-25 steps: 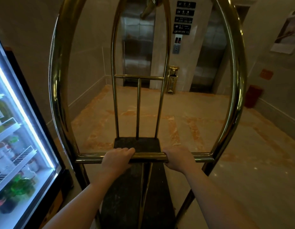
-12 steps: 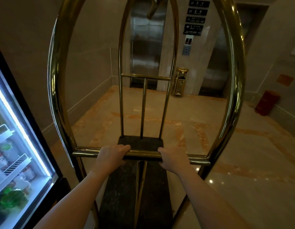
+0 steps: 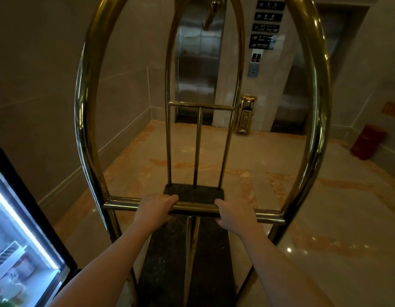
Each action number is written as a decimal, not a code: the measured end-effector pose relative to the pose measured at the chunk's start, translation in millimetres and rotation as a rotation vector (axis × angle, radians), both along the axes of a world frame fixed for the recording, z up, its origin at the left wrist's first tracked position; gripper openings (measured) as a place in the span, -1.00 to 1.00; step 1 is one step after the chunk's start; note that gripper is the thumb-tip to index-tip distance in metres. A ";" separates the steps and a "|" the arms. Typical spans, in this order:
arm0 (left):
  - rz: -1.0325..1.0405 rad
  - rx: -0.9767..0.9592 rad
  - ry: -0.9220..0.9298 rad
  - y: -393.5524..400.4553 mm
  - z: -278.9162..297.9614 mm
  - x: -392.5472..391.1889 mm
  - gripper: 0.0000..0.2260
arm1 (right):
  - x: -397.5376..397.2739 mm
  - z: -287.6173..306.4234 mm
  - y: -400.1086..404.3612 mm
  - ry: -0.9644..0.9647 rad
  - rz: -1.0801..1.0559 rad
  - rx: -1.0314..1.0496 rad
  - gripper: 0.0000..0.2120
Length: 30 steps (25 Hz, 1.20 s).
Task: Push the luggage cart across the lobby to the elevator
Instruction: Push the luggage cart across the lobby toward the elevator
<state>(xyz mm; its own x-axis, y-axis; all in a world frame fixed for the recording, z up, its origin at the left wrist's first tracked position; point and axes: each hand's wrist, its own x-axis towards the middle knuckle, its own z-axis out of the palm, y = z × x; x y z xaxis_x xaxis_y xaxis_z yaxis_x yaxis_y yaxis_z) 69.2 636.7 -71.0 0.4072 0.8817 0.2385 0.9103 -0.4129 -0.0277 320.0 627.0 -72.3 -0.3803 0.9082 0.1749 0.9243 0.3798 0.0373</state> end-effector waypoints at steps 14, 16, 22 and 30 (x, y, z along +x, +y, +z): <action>0.074 -0.064 0.012 187.3 -4.0 17.6 -0.77 | 10.8 5.6 179.7 -0.062 -0.003 -0.016 -0.78; 0.082 -0.055 0.009 212.8 -3.2 23.0 -0.79 | 15.8 7.2 206.2 -0.083 0.006 -0.010 -0.78; 0.091 -0.090 0.016 286.5 3.0 38.6 -0.80 | 27.1 11.2 280.0 -0.071 -0.006 -0.007 -0.77; 0.070 -0.094 0.070 390.5 4.3 53.0 -0.81 | 41.5 15.0 379.5 -0.097 -0.002 0.005 -0.80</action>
<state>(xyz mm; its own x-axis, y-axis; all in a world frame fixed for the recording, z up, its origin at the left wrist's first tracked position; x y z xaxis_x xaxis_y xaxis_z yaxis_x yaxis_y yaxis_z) 122.1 1027.2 -66.7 0.3567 0.9256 0.1265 0.9342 -0.3523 -0.0564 361.6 1006.4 -57.2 -0.3937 0.9082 0.1421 0.9171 0.3775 0.1285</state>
